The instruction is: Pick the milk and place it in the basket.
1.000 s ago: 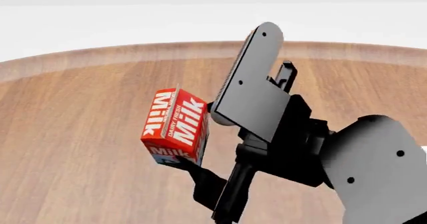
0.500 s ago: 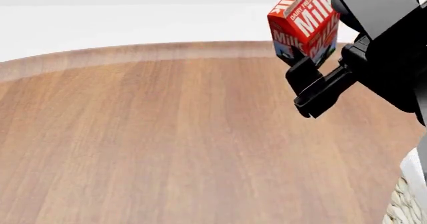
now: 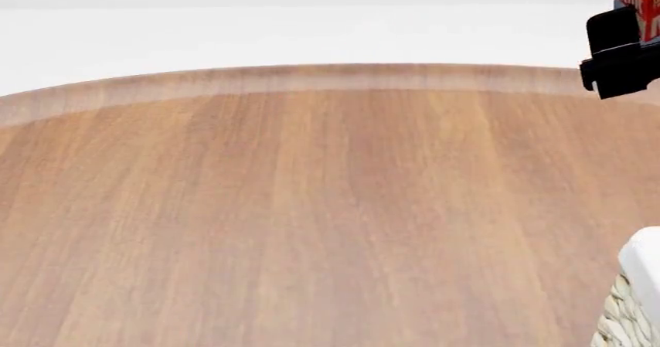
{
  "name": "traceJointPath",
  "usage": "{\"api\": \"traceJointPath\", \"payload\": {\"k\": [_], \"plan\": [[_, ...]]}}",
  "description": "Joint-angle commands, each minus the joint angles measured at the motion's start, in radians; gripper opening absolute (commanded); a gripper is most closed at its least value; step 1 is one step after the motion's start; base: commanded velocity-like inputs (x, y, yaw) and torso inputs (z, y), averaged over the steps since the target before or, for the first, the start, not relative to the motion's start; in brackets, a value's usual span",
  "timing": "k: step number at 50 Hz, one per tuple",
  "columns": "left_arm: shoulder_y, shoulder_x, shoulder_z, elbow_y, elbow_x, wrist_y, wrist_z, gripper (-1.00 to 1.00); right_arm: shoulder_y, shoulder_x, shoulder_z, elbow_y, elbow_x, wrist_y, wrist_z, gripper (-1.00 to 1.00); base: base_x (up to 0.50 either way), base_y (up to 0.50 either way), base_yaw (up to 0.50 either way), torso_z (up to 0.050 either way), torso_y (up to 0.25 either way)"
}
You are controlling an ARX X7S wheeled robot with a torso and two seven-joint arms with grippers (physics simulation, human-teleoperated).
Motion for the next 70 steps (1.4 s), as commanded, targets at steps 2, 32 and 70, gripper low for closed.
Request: {"api": "traceJointPath", "payload": {"k": [2, 32, 70], "plan": [[0.003, 0.016, -0.019, -0.004, 0.012, 0.007, 0.023, 1.0, 0.016, -0.029, 0.078, 0.04, -0.087, -0.011, 0.064, -1.0, 0.0, 0.0, 0.0, 0.0, 0.0], [0.01, 0.012, -0.014, -0.007, 0.011, 0.019, 0.018, 1.0, -0.1, -0.003, 0.176, -0.03, -0.072, -0.029, 0.093, -1.0, 0.0, 0.0, 0.0, 0.001, 0.002], [0.013, 0.009, 0.002, -0.016, 0.011, 0.035, 0.014, 1.0, 0.403, 0.146, -0.055, 0.336, -0.024, -0.157, -0.302, -1.0, 0.0, 0.0, 0.0, 0.001, 0.002]]}}
